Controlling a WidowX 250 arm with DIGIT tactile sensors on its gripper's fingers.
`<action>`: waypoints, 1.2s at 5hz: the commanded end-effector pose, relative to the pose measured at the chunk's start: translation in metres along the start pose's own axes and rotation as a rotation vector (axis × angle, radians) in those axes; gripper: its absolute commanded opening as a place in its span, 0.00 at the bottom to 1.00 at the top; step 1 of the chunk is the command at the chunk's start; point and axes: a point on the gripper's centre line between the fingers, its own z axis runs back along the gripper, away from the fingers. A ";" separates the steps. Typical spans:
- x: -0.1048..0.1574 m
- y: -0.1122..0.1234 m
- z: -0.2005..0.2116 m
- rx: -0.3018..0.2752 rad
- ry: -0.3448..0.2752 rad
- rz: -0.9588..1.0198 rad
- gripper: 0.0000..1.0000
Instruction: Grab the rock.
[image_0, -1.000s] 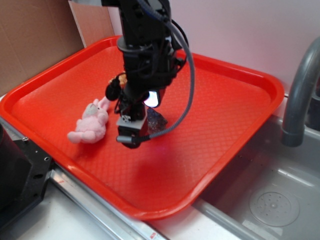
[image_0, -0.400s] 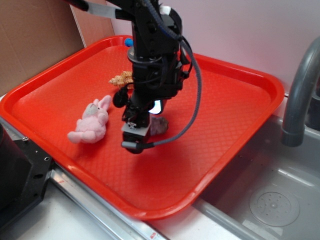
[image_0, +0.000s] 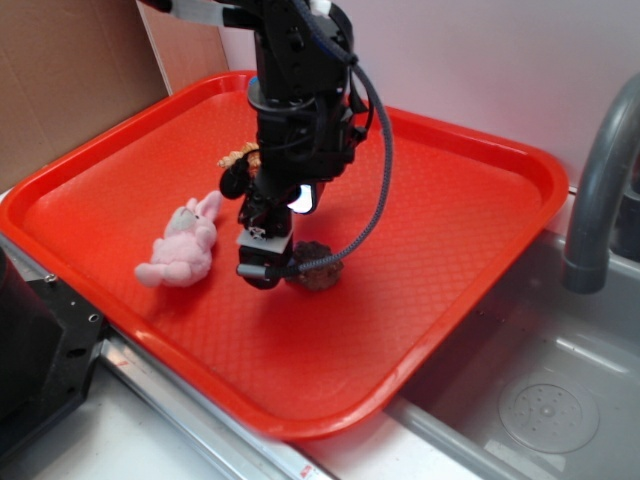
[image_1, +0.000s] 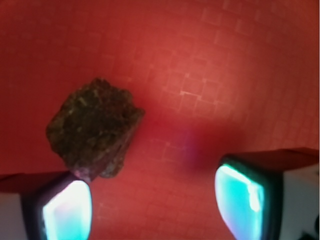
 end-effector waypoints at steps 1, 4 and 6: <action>0.012 -0.027 0.017 0.017 -0.064 -0.039 1.00; 0.027 -0.032 0.006 -0.074 -0.014 0.336 1.00; 0.039 -0.024 -0.014 -0.093 -0.005 0.334 1.00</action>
